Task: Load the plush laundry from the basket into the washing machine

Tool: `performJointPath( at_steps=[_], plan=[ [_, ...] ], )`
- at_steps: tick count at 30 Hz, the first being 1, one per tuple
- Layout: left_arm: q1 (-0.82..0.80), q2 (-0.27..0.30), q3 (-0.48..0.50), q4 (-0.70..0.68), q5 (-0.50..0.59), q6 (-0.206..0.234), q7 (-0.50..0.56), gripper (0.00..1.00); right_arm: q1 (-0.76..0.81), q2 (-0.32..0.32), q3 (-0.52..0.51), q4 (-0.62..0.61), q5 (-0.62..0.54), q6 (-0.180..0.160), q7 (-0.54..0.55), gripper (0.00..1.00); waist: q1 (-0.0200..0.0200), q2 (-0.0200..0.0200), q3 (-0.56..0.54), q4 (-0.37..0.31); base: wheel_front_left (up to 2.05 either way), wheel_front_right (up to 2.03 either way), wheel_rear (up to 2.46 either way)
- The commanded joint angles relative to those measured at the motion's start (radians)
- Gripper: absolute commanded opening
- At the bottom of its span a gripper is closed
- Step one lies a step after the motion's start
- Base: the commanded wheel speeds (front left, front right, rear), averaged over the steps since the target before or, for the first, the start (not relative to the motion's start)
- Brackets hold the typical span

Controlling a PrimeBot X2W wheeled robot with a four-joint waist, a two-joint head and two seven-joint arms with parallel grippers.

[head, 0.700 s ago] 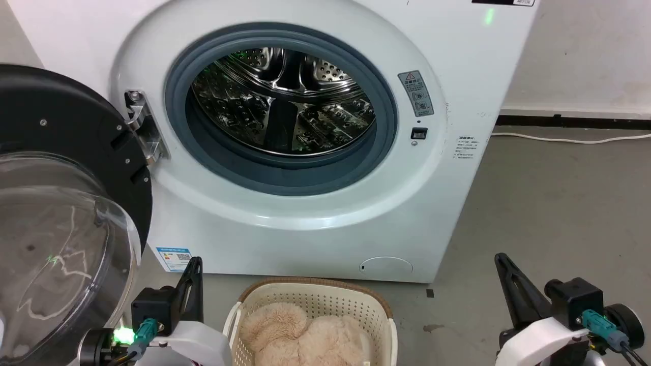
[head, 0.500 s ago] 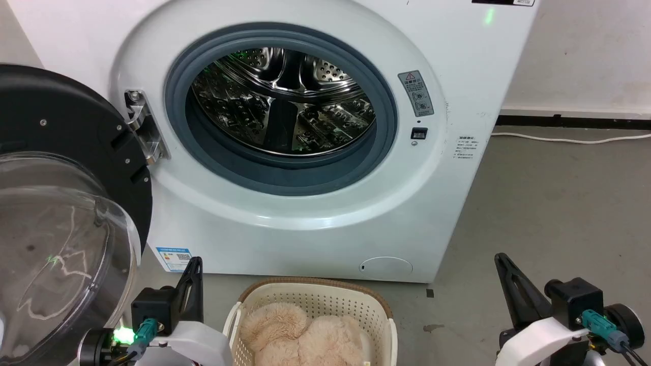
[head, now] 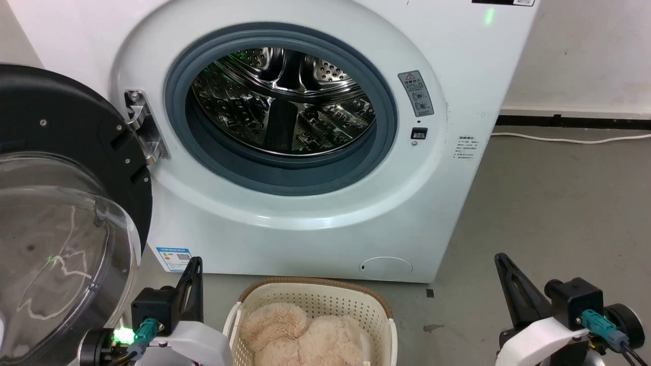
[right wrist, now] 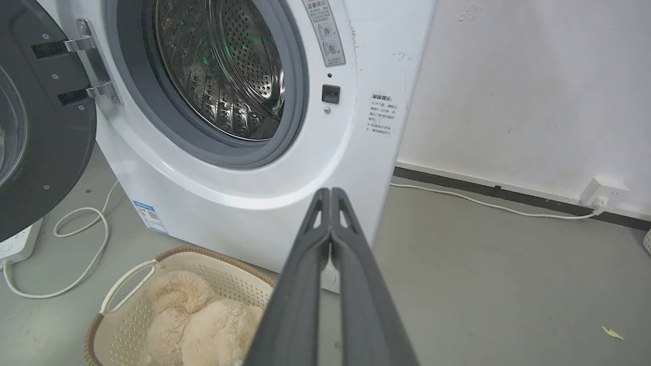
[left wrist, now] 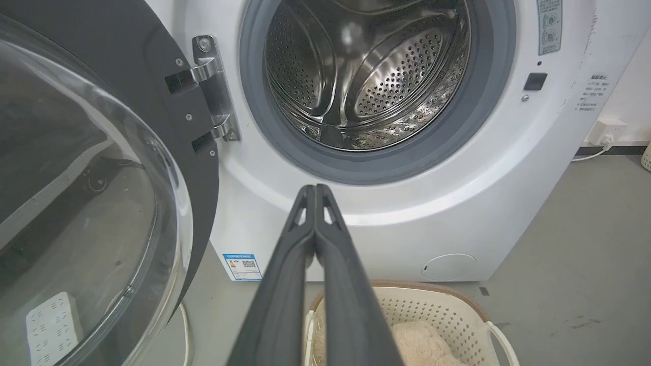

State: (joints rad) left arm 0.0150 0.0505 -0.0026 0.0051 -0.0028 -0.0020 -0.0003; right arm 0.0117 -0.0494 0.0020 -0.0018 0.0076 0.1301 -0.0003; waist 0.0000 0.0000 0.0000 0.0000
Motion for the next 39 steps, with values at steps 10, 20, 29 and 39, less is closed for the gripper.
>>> performJointPath(
  at_steps=[10,20,29,39],
  plan=[
    [-0.015,0.000,0.003,-0.005,0.003,0.002,0.000,0.00,-0.012,-0.001,-0.002,0.002,-0.008,0.001,0.000,0.00,0.0000,0.0000,0.000,0.000,0.00,0.00,0.00],
    [0.000,0.000,-0.003,0.000,0.000,0.000,-0.003,1.00,0.001,0.000,0.000,0.000,0.005,0.000,-0.003,1.00,0.0000,0.0000,0.000,0.000,0.00,0.00,0.00],
    [-0.002,0.004,-0.019,-0.001,0.001,-0.006,-0.022,1.00,0.002,0.000,-0.015,0.003,0.023,0.000,-0.022,1.00,0.0000,0.0000,0.013,-0.004,0.00,0.00,0.00],
    [-0.025,0.016,-0.044,0.033,0.001,-0.017,-0.043,1.00,-0.013,0.000,-0.026,0.011,0.052,0.000,-0.043,1.00,0.0000,0.0000,0.064,-0.017,0.00,0.00,0.00]
  ],
)
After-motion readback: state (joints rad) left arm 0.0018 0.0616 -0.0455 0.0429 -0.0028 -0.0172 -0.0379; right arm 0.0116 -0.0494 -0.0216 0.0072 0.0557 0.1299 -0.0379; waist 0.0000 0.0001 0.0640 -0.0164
